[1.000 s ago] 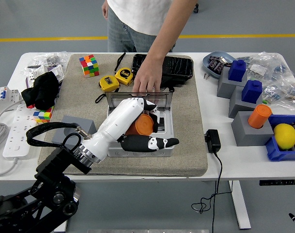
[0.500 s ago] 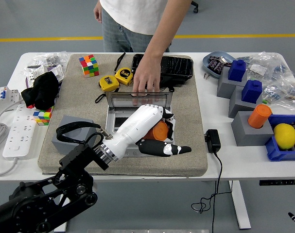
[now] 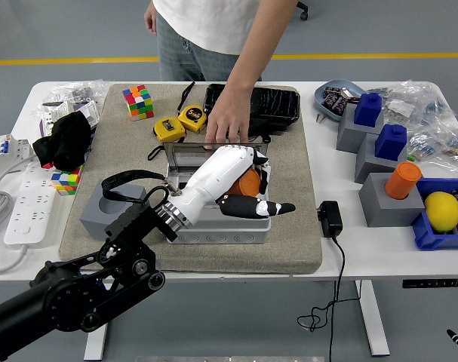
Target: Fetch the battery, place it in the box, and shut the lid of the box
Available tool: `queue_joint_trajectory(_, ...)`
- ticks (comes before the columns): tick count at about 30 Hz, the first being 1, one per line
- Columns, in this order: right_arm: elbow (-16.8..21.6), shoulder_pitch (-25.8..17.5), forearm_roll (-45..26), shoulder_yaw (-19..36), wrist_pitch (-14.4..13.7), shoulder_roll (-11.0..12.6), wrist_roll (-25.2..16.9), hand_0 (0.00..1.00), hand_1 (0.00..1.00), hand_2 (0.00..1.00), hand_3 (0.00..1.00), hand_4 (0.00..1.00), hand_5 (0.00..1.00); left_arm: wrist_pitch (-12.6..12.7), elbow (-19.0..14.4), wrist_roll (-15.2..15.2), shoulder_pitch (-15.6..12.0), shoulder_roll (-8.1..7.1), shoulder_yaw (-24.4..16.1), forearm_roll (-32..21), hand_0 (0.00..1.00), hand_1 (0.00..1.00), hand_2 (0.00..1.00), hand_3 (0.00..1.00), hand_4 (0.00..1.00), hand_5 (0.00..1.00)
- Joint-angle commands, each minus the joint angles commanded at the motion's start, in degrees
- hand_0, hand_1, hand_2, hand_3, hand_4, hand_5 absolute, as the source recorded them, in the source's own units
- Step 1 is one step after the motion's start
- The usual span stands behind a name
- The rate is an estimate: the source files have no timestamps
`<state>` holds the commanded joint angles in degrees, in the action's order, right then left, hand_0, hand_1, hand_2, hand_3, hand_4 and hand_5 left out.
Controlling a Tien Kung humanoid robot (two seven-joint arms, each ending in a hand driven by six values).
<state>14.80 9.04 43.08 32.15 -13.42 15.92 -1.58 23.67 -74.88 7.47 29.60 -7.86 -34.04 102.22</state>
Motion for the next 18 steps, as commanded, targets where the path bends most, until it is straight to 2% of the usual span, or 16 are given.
queue_joint_trajectory(6, 0.0, 0.0, -0.2, -0.3, 0.0, 0.1, 0.0, 0.823, 0.801, 0.766, 0.773, 0.998, 0.998, 0.6, 3.7, 0.7, 1.4, 1.07, 0.6, -0.4, 0.025, 0.002, 0.002, 0.002, 0.97, 0.646)
queue_joint_trajectory(18, 0.0, -0.1, -0.4, -0.8, 0.0, 0.1, -0.1, 0.823, 0.801, 0.766, 0.773, 0.998, 0.998, 1.0, 9.5, 1.4, 1.6, 1.69, 1.5, -0.7, 0.028, 0.002, 0.002, 0.002, 0.94, 0.619)
